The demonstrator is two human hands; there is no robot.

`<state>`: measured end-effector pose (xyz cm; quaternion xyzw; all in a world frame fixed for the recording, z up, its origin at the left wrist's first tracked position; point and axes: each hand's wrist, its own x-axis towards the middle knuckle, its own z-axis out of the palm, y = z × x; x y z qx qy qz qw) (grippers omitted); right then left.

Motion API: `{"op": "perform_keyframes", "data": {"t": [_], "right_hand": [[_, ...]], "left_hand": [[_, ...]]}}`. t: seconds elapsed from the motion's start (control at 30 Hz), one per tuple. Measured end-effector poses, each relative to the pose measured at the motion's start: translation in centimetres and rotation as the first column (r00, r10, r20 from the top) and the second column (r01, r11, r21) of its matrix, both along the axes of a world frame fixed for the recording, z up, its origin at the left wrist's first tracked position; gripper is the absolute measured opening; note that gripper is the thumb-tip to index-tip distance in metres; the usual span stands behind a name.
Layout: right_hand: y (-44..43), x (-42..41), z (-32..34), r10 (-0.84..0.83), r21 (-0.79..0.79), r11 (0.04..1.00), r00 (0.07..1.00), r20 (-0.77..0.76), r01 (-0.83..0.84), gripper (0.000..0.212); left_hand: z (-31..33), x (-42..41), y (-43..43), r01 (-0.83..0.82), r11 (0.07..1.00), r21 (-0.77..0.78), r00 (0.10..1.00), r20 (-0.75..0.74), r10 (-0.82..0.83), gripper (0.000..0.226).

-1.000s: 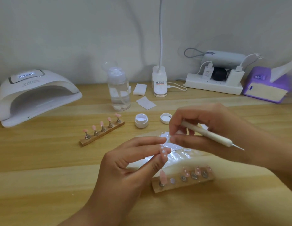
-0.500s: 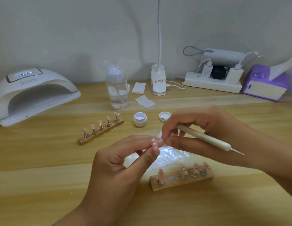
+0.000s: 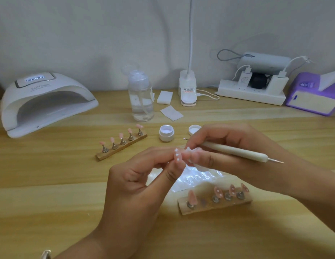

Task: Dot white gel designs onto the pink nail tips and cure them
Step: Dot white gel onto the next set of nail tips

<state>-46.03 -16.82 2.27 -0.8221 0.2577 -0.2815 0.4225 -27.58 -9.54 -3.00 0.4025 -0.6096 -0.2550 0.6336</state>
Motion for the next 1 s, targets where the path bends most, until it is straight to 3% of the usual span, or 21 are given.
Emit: {"op": "perform_keyframes", "data": {"t": [0.53, 0.73, 1.0], "right_hand": [[1.0, 0.3, 0.6, -0.068, 0.043, 0.997, 0.988, 0.138, 0.063, 0.008], [1.5, 0.6, 0.9, -0.046, -0.07, 0.996, 0.997, 0.068, 0.05, 0.01], [1.6, 0.7, 1.0, -0.042, -0.042, 0.998, 0.995, 0.095, 0.046, 0.009]], "left_hand": [[0.0, -0.2, 0.0, -0.035, 0.998, 0.049, 0.999, 0.016, 0.034, 0.01], [-0.1, -0.2, 0.1, -0.061, 0.995, 0.081, 0.998, 0.004, 0.061, 0.014], [0.0, -0.3, 0.0, -0.044, 0.994, 0.097, 0.999, -0.003, 0.045, 0.01]]}}
